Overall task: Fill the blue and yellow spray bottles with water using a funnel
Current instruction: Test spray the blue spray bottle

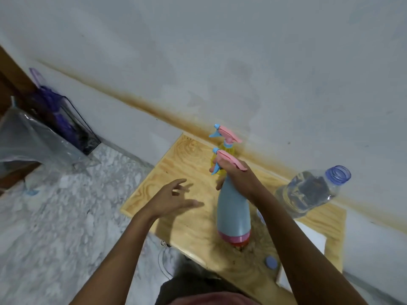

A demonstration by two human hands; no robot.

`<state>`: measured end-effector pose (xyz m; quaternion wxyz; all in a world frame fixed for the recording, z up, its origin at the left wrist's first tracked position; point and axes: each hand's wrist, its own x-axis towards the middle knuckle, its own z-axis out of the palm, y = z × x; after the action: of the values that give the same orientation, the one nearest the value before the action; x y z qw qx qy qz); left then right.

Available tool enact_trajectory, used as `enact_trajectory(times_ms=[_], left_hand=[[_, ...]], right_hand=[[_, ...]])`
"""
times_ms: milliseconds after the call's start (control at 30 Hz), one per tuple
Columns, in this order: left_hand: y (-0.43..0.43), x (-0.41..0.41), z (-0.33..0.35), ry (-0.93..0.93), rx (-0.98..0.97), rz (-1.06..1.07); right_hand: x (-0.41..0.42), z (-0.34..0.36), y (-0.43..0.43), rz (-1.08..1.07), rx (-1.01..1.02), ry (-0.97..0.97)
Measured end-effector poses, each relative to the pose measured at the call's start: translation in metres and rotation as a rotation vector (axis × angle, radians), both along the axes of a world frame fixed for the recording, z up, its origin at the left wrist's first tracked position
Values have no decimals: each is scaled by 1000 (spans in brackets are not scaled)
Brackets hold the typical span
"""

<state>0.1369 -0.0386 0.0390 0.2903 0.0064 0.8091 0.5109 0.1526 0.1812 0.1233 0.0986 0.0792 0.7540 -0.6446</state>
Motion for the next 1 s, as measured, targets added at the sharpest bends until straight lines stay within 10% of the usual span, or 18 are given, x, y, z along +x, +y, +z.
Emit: enact_trajectory(times_ms=[333, 1000], left_hand=[[-7, -52, -91, 149, -826, -77], [-11, -55, -108, 183, -786, -64]], right_hand=[[-38, -56, -23, 68, 158, -368], [-80, -90, -41, 61, 329, -431]])
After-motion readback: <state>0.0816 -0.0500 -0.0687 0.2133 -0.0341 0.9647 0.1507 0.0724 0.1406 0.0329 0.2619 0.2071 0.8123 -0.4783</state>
